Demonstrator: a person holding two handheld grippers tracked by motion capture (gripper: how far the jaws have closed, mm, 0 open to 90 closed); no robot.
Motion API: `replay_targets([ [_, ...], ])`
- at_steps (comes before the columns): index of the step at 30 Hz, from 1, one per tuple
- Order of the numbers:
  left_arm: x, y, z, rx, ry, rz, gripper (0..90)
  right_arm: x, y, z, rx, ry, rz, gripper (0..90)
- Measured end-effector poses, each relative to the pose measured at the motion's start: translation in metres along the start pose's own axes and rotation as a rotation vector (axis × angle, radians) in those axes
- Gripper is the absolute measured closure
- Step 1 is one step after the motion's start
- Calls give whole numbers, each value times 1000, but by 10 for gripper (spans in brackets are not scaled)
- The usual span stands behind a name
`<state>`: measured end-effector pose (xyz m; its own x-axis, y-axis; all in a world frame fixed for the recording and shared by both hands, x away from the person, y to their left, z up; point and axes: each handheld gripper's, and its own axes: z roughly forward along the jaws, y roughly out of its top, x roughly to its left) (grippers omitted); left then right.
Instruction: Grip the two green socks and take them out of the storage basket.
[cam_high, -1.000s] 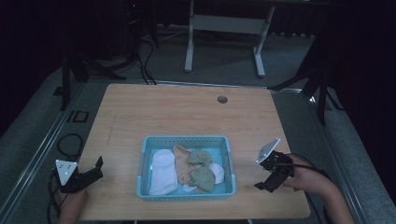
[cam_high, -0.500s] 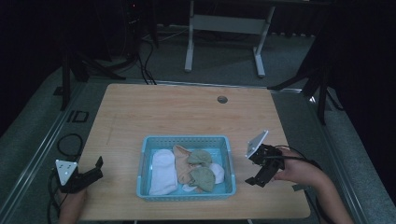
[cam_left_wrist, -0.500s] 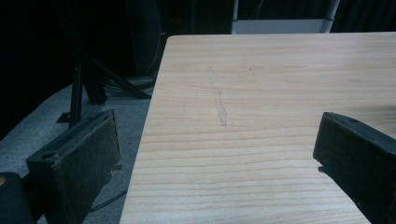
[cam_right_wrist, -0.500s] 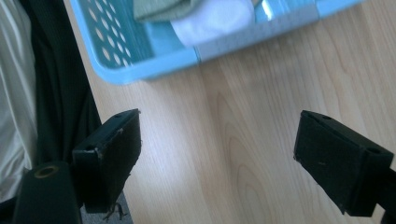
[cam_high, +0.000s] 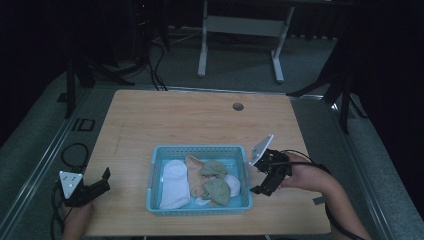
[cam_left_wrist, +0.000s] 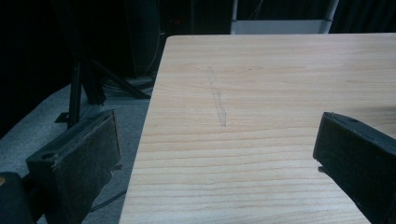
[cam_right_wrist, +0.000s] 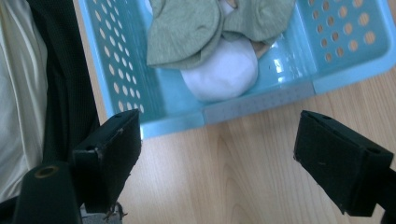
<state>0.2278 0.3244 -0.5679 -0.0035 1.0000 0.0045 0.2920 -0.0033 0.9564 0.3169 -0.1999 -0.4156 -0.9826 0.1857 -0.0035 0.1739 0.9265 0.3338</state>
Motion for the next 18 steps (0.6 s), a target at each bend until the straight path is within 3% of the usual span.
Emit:
replay_targets([
  [18, 1, 0, 0, -4, -3, -6, 3, 4, 41, 25, 22, 50, -79, 161],
])
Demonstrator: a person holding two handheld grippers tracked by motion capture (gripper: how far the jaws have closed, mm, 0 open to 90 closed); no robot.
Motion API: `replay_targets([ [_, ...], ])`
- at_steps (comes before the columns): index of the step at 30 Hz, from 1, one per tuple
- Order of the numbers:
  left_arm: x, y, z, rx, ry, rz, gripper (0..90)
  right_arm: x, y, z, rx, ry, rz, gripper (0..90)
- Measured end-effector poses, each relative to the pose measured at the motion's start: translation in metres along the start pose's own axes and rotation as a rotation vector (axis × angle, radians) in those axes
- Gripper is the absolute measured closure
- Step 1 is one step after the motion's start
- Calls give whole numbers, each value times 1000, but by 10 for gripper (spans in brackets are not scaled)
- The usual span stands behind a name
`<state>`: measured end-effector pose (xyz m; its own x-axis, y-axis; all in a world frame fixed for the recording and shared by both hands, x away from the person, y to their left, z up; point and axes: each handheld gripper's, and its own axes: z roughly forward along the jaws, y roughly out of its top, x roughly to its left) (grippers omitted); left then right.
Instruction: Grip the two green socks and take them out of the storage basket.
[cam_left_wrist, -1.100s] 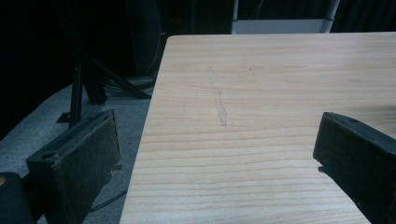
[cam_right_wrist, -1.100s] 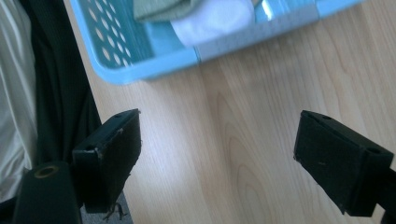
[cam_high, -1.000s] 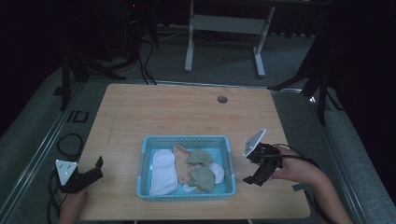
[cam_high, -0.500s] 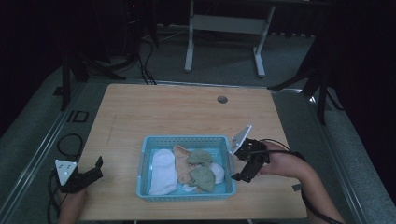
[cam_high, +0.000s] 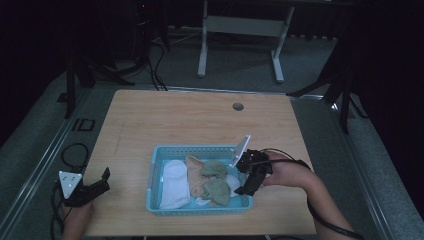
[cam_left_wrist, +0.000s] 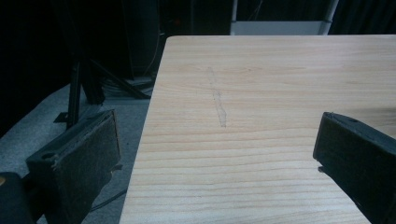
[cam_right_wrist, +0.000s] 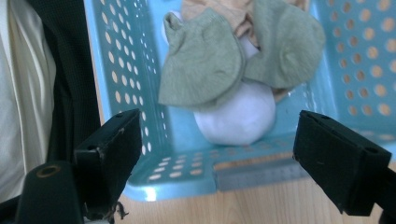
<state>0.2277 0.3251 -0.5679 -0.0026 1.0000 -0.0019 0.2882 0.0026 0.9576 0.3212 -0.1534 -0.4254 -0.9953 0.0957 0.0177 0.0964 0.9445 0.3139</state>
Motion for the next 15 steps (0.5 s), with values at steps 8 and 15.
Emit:
replay_targets([
  [8, 0, 0, 0, 2, -1, 2, 3, -4, 10, 15, 18, 8, -17, 181],
  [15, 0, 0, 0, 2, -1, 3, 3, -10, 14, 28, 23, 17, -6, 194],
])
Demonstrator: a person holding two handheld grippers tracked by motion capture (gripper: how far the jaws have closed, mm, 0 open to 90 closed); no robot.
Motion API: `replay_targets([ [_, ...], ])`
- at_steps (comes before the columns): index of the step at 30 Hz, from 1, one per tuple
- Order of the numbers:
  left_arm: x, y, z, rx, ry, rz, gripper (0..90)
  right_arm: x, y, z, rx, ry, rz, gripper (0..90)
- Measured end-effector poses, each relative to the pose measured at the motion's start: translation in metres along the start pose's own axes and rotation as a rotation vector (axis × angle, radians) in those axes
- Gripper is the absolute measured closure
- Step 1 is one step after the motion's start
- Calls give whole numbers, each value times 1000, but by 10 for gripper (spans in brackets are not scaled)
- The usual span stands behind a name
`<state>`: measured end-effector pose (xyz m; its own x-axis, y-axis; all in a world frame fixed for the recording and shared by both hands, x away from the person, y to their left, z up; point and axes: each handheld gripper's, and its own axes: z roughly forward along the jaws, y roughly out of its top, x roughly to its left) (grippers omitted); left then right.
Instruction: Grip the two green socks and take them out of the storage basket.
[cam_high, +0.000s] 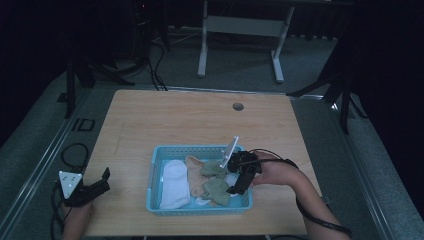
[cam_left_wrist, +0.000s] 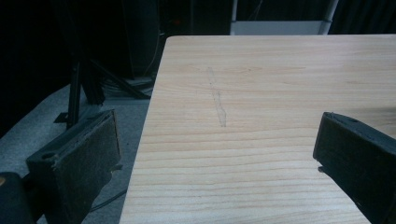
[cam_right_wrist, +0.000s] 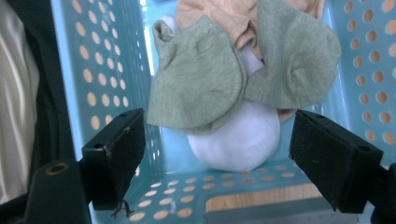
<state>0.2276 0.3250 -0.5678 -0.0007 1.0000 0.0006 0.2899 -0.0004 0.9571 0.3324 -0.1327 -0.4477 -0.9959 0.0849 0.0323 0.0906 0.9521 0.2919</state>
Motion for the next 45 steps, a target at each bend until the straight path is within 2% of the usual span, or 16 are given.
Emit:
replay_targets([
  [4, 0, 0, 0, -1, 0, -2, 4, 0, 3, 7, -6, -18, 13, 263],
  [8, 0, 0, 0, -1, 0, 1, 3, -1, 4, 16, 5, -26, 11, 263],
  [14, 0, 0, 0, 0, 1, 2, 4, 0, 6, 28, 23, -8, 5, 325],
  [16, 0, 0, 0, 0, 2, 3, 3, -1, 7, 33, 32, 1, 4, 370],
  [23, -1, 0, 0, 2, 6, 5, 4, 0, 9, 44, 60, 28, 7, 425],
  [24, -1, 0, 0, 3, 5, 4, 4, 0, 9, 47, 66, 29, 11, 458],
  [26, -1, 0, 0, 3, 5, 4, 3, 0, 9, 48, 67, 30, 9, 467],
  [27, 0, 0, 0, 2, 5, 4, 3, 1, 9, 49, 69, 30, 8, 516],
  [31, -1, 0, 0, 3, 5, 5, 3, 2, 9, 47, 73, 23, -23, 719],
  [33, -1, 0, 0, 3, 6, 5, 3, 3, 10, 43, 63, 34, -38, 782],
  [37, -1, 0, 0, 4, 8, 5, 4, 7, 10, 37, 66, 36, -68, 808],
  [45, -1, 0, 1, 5, 10, 5, 3, 12, 15, 21, 46, 27, -88, 819],
])
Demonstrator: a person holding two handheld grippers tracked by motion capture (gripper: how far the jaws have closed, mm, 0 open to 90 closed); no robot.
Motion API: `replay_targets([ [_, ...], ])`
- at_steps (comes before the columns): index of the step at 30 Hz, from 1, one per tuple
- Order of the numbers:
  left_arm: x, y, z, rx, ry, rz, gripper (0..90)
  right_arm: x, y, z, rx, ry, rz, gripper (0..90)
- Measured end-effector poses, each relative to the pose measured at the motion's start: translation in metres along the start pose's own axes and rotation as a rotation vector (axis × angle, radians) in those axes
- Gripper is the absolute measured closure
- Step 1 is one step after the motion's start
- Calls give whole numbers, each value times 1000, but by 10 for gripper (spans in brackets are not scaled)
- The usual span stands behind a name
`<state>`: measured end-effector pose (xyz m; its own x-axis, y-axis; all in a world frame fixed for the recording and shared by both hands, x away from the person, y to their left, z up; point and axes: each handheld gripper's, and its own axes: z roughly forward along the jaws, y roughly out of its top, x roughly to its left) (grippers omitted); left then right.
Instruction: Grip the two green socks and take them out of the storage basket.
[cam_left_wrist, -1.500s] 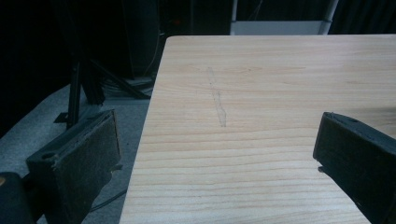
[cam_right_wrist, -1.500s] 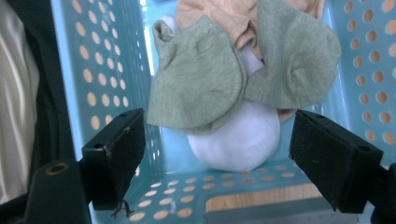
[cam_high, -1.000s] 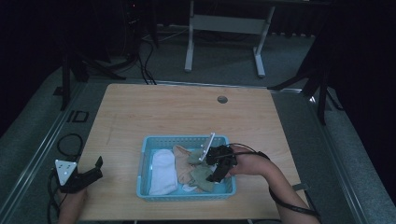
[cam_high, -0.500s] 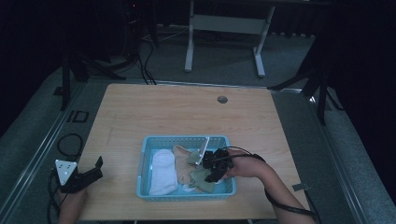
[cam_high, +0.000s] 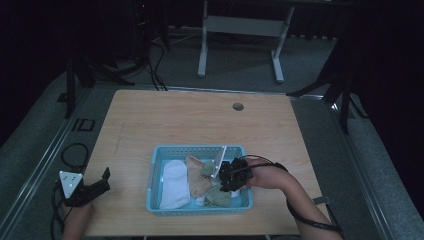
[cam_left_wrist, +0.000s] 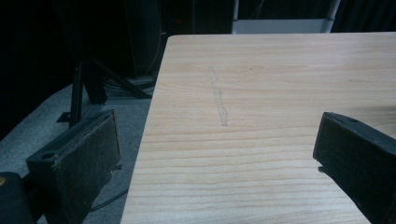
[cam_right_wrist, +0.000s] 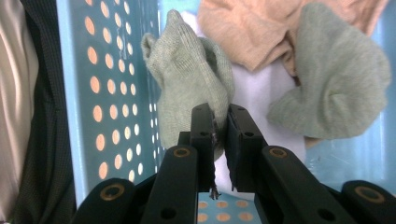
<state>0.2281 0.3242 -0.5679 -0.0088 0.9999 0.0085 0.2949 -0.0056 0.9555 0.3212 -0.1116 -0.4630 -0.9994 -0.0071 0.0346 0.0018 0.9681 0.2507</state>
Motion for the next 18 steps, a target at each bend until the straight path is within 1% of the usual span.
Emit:
replay_targets([
  [2, 0, 0, 0, -1, 1, 0, 3, 0, 1, -4, -5, -5, 1, 818],
  [3, 0, 0, 0, 0, 1, 0, 3, 0, 1, -6, -1, -11, -6, 818],
  [5, 0, 0, 0, -1, 2, 0, 4, 0, 1, -11, -12, -22, 5, 819],
  [7, 0, 0, 0, 0, 2, 0, 4, 0, 1, -16, -19, -33, -2, 819],
  [8, 0, 0, 0, -1, 2, 0, 4, -1, 1, -19, -24, -36, 8, 819],
  [10, 0, 0, 0, -1, 3, 1, 3, 0, 1, -25, -23, -49, 2, 818],
  [11, 0, 0, 0, 0, 3, 1, 3, -1, 1, -29, -34, -53, 8, 818],
  [12, 0, 0, 0, 0, 2, 0, 4, -1, 1, -33, -43, -59, 4, 818],
  [13, 0, 0, 0, -1, 3, 0, 4, 0, 1, -36, -48, -72, 4, 818],
  [14, 0, 0, 0, -1, 3, 0, 4, 0, 1, -40, -54, -78, 11, 818],
  [15, 0, 0, 0, -1, 3, 0, 3, 0, 1, -40, -54, -78, 11, 818],
  [18, 0, 0, 0, -1, 3, 0, 4, -1, -1, -53, -80, -101, 19, 817],
])
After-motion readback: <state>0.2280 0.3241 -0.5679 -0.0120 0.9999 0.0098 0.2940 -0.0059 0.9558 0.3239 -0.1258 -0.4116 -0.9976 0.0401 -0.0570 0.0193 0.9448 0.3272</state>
